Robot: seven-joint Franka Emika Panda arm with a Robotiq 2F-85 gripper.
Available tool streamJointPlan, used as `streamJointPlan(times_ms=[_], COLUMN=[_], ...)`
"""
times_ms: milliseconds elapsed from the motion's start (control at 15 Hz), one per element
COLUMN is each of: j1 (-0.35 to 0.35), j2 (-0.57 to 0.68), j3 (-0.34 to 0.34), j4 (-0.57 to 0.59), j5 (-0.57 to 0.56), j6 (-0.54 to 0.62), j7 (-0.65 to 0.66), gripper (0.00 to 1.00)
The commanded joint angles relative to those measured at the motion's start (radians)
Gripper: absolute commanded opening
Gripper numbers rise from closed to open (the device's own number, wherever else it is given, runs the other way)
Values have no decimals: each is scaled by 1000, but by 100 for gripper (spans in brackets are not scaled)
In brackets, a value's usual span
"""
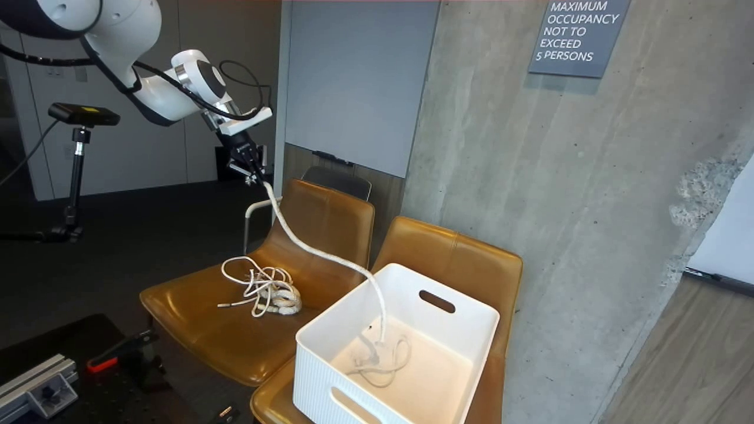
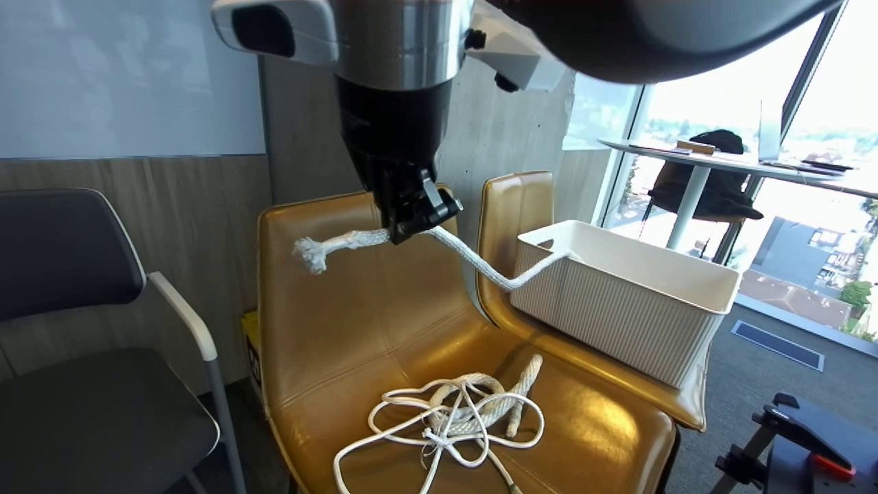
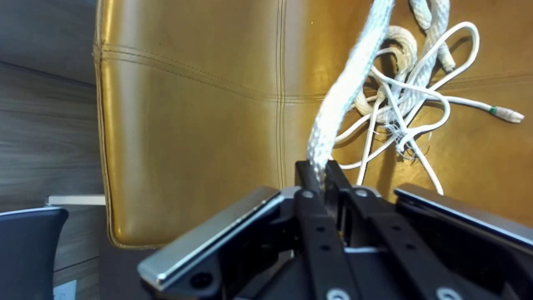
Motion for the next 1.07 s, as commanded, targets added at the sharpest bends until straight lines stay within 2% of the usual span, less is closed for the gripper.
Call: streamJointPlan(times_ms=[0, 467, 600, 733, 800, 867, 1000], j1=[54, 153, 162, 133, 131, 93, 49], j2=[171, 413, 468, 467, 461, 451, 430], j3=[-1, 4, 2, 0, -35, -11, -18], j4=[242, 579, 658, 639, 628, 602, 563], j5=[5, 26, 26, 30, 61, 40, 51], j6=[-82, -159, -182, -176, -169, -167, -156], j7=[-30, -99, -124, -127, -133, -122, -114], gripper=[3, 3, 3, 3, 3, 3, 3])
